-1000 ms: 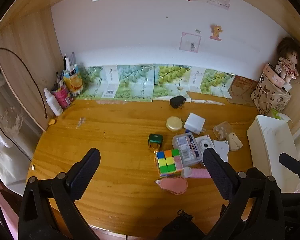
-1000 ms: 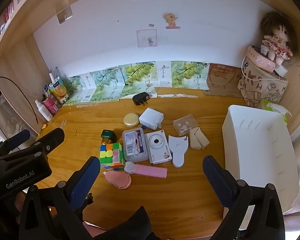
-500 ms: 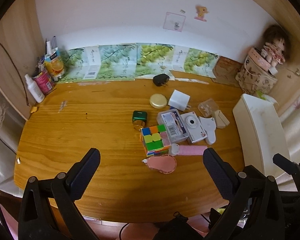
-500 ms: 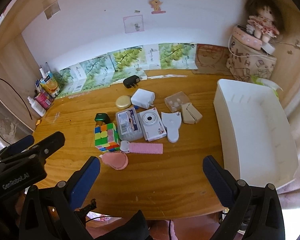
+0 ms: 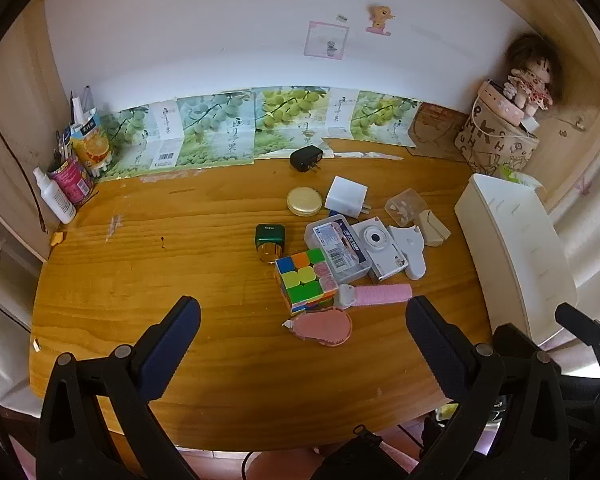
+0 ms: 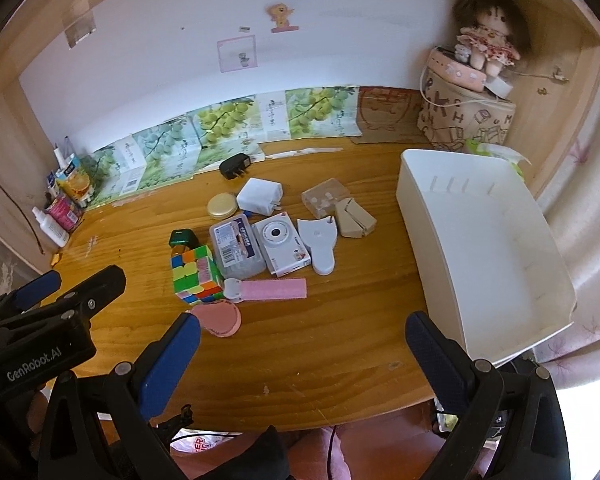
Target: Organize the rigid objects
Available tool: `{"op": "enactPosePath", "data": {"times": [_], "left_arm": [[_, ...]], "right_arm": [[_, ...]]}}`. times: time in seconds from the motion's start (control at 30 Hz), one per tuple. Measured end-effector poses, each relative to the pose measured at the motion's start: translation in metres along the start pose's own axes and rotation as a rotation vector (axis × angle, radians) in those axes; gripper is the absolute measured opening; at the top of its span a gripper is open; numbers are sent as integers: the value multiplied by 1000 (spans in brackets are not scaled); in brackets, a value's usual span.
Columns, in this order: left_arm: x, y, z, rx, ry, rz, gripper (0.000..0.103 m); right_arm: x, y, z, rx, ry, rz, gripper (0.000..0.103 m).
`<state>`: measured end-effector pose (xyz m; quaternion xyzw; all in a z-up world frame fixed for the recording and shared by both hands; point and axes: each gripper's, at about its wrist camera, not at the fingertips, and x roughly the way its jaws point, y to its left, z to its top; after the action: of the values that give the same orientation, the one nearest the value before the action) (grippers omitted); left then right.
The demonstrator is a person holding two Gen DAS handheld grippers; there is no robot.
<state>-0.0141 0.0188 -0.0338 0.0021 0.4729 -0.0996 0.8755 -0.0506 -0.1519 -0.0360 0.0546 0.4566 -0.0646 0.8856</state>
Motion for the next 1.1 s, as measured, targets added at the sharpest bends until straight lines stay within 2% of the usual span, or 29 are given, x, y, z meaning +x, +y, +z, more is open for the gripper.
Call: {"op": "enactPosePath", "data": {"times": [0.23, 0.47, 0.77, 1.1], "left_arm": [[2, -4, 0, 6, -1, 10, 102], [5, -28, 1, -2, -8, 25, 102], [5, -88, -1, -14, -19, 44, 102], [7, -133, -12, -79, -8, 98, 102]], "right_arm": [[0, -3, 1, 5, 3, -23, 103], [1, -18, 3, -6, 12, -18, 103], [2, -68, 9, -56, 29, -11, 103], [7, -122, 14, -102, 52, 29, 103]]}}
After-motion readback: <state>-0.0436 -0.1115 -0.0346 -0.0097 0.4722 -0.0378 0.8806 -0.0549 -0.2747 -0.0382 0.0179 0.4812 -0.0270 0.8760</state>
